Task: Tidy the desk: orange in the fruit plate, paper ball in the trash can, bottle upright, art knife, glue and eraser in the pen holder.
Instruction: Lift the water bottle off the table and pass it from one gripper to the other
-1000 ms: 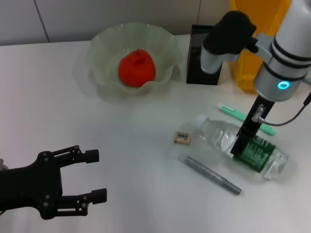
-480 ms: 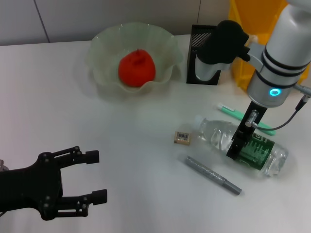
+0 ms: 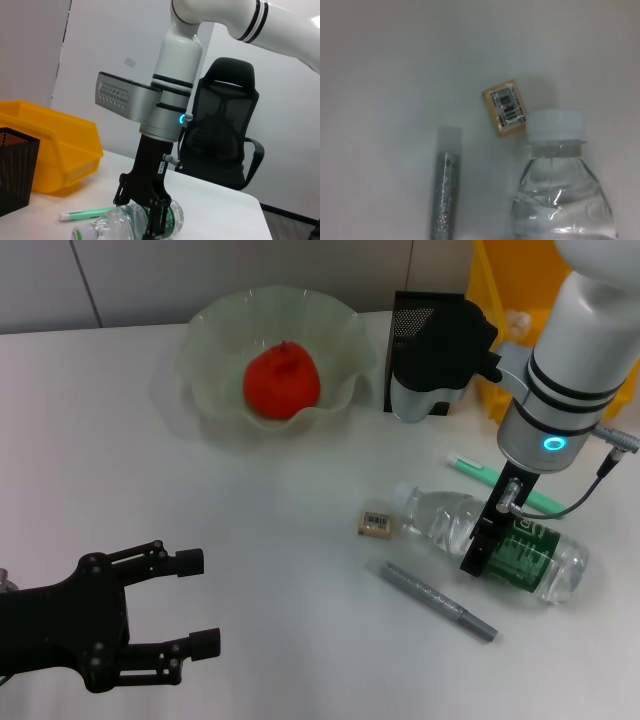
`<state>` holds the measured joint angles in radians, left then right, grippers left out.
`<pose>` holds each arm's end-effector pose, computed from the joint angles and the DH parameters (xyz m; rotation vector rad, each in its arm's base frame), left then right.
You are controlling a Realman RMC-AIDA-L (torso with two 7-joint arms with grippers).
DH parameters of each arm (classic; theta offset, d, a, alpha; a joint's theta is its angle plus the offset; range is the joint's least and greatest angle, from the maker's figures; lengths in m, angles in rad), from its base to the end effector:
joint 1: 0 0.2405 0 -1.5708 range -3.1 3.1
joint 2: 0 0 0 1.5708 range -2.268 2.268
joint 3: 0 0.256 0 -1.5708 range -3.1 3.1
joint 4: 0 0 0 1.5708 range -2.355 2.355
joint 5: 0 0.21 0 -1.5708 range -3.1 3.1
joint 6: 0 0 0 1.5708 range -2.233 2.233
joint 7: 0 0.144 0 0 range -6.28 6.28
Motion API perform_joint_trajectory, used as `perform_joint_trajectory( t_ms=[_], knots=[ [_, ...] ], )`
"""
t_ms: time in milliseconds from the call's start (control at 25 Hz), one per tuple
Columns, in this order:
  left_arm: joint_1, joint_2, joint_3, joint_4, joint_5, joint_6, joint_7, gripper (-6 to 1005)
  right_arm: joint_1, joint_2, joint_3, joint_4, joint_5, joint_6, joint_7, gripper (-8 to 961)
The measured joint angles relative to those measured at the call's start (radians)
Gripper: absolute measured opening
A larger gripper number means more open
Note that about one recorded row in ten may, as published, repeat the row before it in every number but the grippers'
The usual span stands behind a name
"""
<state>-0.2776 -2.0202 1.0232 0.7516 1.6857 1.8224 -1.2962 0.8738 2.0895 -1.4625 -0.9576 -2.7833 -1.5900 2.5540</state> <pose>-0.2705 0.2473 0.0130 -2.9093 -0.4697 -0.9478 0.1836 0.3702 -0.0352 -2.5812 0.8357 -1.0132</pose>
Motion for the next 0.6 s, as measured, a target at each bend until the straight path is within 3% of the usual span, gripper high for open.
perform_joint_trajectory(
  t_ms=[280,600],
  knots=[
    [0.000,0.000,0.000,0.000,0.000,0.002,0.000,764,-0.026,-0.004,0.007,-0.045,0.004,-0.012,-0.006,774],
    [-0.003,0.000,-0.006,0.000,0.000,0.000,0.000,760,-0.199,-0.011,0.046,-0.385,0.104,-0.090,-0.087,773]
  ],
)
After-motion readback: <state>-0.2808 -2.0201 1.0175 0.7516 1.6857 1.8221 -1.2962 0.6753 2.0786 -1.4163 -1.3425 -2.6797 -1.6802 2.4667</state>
